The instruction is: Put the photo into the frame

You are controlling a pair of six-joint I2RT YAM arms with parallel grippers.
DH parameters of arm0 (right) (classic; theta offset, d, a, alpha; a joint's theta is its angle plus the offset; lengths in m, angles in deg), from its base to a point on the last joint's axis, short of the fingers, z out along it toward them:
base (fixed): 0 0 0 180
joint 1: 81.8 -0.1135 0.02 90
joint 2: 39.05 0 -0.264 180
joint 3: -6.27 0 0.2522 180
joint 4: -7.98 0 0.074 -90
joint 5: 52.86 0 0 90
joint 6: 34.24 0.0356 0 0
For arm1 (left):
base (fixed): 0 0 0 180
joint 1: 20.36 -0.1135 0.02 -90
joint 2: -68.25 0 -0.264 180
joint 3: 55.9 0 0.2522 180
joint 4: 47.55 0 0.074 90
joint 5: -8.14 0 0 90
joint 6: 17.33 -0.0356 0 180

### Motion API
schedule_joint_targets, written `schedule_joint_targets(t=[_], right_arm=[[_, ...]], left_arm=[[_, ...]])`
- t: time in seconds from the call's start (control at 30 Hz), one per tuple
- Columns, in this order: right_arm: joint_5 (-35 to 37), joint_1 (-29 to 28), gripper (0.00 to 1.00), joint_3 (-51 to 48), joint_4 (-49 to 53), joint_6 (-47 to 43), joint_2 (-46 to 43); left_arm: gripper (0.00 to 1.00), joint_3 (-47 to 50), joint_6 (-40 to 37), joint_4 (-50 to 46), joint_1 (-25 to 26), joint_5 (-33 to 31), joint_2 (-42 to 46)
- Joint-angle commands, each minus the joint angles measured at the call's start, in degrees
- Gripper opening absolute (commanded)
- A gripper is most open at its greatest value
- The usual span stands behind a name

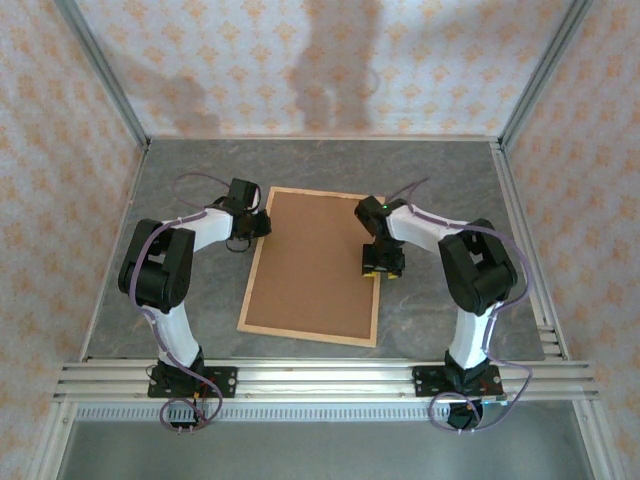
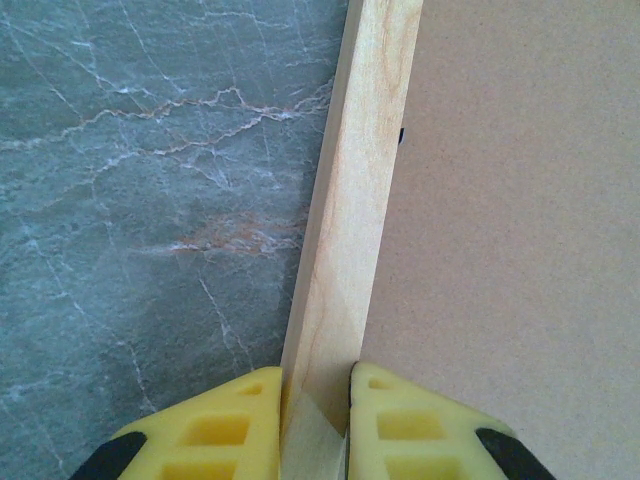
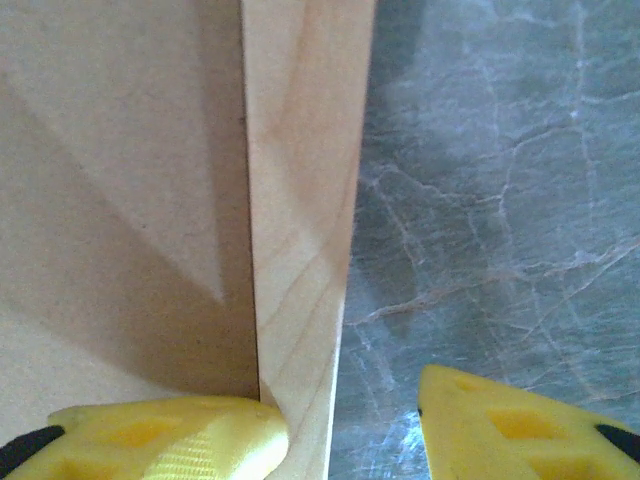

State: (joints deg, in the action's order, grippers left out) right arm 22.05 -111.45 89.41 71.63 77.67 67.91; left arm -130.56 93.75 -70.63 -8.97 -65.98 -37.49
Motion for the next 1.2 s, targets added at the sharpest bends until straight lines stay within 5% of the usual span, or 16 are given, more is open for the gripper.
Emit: schedule_joint_targets(t=[0.0, 0.17, 0.47, 0.67, 0.87, 1.17], right_arm=[[-12.0, -1.8, 0.53, -3.6, -13.6, 5.7, 4.1], [-13.9, -1.8, 0.55, -5.4, -16.2, 6.6, 2.5], [-1.4, -3.5, 0.51, -5.4, -10.4, -3.9, 2.5], [-5.4, -4.5, 0.57, -4.0, -11.9, -7.8, 1.4], [-1.6, -2.1, 0.60, -2.6, -6.2, -8.7, -5.9], [-3.5, -1.3, 0.58, -9.8, -0.9, -5.3, -13.3]], left_arm=[[0.17, 2.0, 1.1, -4.0, 1.9, 3.0, -2.2], [0.17, 2.0, 1.1, -4.1, 1.9, 3.0, -2.1], [0.17, 2.2, 1.1, -4.1, 2.0, 2.9, -1.8], [0.17, 2.0, 0.9, -4.3, 2.1, 2.6, -1.9], [0.17, 1.9, 0.9, -4.5, 2.0, 2.1, -1.7], [0.17, 1.8, 0.9, -4.9, 2.1, 1.7, -1.8]])
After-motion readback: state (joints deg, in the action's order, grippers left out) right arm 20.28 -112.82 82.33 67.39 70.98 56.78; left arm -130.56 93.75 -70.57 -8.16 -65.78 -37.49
